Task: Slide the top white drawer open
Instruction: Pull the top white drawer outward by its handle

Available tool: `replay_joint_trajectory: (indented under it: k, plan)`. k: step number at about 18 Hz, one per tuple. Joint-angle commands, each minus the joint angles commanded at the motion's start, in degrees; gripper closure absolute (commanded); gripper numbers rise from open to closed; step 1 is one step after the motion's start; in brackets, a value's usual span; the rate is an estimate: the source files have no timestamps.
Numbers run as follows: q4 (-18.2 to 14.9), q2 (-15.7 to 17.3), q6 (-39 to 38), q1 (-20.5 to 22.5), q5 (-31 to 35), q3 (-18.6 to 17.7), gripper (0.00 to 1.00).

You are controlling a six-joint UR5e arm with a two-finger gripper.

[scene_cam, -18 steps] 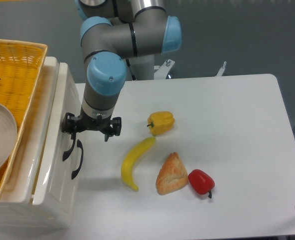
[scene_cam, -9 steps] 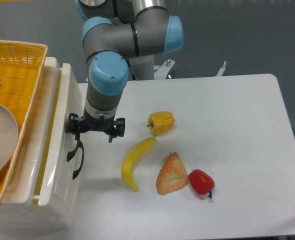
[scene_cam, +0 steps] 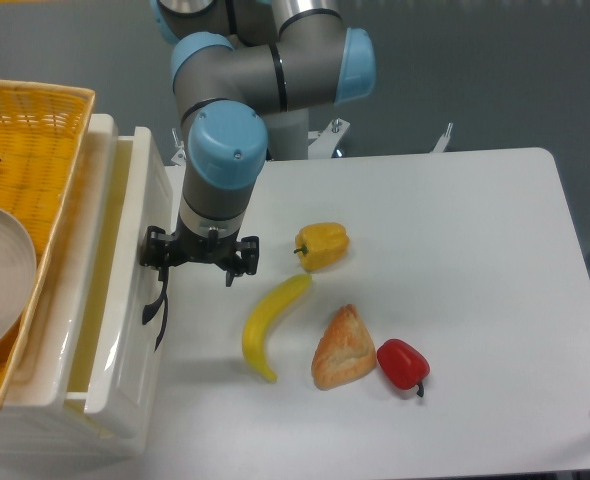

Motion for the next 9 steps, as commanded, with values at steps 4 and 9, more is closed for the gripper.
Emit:
replay_joint_trajectory:
  k: [4,9]
  plan:
    - [0.09,-0.09,0.36,0.71,1.23,0.09,0.0]
    - [0.09,-0.44,0.44,2.02,1.41,0.79,0.0]
